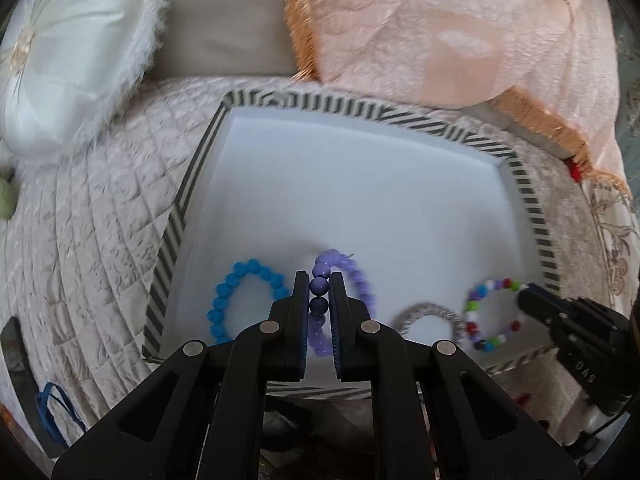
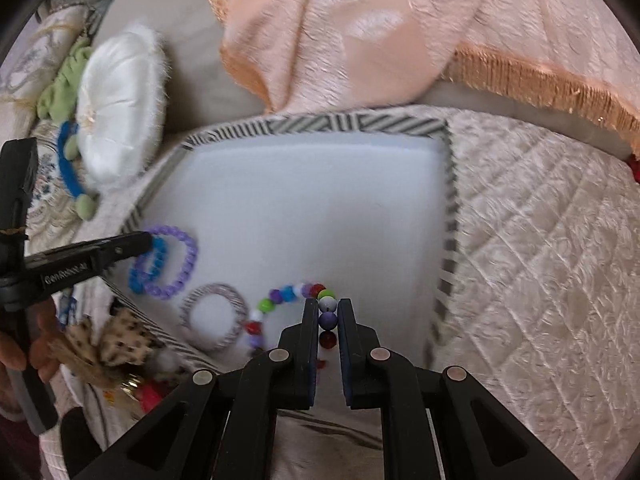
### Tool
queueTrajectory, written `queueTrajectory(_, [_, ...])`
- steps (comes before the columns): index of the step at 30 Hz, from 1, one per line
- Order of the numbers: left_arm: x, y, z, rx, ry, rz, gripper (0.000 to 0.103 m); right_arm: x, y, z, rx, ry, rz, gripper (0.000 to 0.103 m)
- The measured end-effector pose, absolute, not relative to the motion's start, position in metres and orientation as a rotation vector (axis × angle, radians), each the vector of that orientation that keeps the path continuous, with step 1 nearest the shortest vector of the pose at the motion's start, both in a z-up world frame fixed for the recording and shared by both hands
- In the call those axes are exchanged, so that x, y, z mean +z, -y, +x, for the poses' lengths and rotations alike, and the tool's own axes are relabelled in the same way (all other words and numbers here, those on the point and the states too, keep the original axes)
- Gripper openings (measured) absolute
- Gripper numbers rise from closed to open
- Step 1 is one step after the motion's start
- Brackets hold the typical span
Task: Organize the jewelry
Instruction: 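Lower both bracelets into the striped tray and open both tools, then lift both tools out of the tray back over the jewelry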
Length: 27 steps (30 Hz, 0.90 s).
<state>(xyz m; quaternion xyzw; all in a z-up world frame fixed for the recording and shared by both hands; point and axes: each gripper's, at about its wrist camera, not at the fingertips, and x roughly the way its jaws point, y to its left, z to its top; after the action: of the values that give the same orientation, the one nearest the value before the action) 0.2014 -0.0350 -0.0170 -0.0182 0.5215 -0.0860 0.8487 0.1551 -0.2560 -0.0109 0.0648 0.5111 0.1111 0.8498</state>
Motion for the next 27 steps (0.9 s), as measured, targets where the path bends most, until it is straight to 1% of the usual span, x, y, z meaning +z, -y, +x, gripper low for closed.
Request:
queueTrajectory(5, [-0.024,0.029,0.201,-0.157,-1.111,-0.035,0.009,-0.018,0.258,0.158,0.233,-1.109,0.125,0.009])
queueTrajectory(7, [-0.025,0.028,0.200,-0.148,-1.108,-0.024,0.012,-0.018,0.257,0.158,0.233,-1.112,0.114,0.013])
queueTrajectory(8, [-0.025,0.028,0.200,-0.146,-1.109,-0.022,0.015,-0.018,0.255,0.158,0.237,-1.107,0.110,0.017])
queueTrajectory(10, [-0.026,0.028,0.199,-0.151,-1.112,-0.032,0.030,-0.016,0.255,0.156,0.245,-1.104,0.115,0.022])
queueTrajectory(11, [-0.025,0.028,0.198,-0.152,-1.112,-0.035,0.033,-0.015,0.254,0.153,0.249,-1.100,0.118,0.024])
queueTrajectory(14, [-0.021,0.027,0.194,-0.142,-1.103,-0.029,0.035,-0.009,0.253,0.147,0.250,-1.083,0.114,0.025])
queueTrajectory(16, [-0.017,0.027,0.191,-0.144,-1.100,-0.035,0.038,-0.002,0.254,0.142,0.255,-1.070,0.119,0.026])
queueTrajectory(25, [0.012,0.019,0.159,-0.102,-1.025,-0.010,0.038,0.041,0.242,0.110,0.287,-0.981,0.121,0.028])
queueTrajectory(27, [0.021,0.017,0.147,-0.090,-1.000,-0.003,0.038,0.049,0.239,0.098,0.291,-0.957,0.133,0.030])
